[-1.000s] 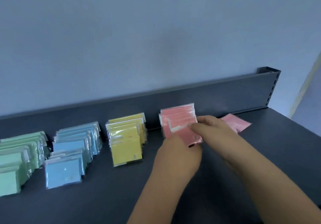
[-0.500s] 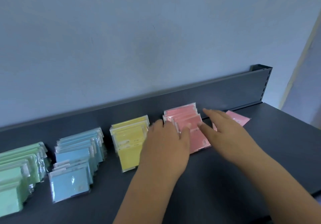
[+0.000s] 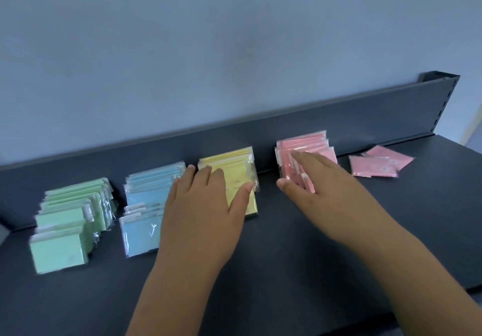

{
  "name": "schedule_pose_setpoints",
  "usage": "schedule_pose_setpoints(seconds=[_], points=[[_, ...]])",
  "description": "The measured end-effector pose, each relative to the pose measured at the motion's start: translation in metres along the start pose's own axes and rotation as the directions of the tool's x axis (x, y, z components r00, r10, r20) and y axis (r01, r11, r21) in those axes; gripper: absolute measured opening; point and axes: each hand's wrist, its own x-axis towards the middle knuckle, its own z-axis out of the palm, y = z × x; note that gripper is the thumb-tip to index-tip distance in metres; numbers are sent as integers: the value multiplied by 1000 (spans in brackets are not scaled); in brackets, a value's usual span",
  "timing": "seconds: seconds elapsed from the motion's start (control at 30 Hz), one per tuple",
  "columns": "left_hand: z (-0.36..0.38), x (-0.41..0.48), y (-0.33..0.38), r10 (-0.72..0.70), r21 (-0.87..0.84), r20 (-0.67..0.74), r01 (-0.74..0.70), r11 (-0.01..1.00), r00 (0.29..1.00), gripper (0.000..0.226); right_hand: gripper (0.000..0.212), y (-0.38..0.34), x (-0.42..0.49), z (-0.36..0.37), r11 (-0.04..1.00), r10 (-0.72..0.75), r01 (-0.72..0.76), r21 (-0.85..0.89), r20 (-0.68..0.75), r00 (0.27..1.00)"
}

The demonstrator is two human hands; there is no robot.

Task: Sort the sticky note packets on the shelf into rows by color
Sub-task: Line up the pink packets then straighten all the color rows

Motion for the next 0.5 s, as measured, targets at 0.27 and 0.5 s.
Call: schedule_pose_setpoints(seconds=[0.27,0.5], points=[[10,-15,25,27,-83,-29,-30,996,999,86,66,17,-9,-15,999,-24,25,39,-20,1000],[30,-19,104,4,-100,13,-2,995,1000,71,67,87,-16,-64,998,-15,16,59,-27,1000]])
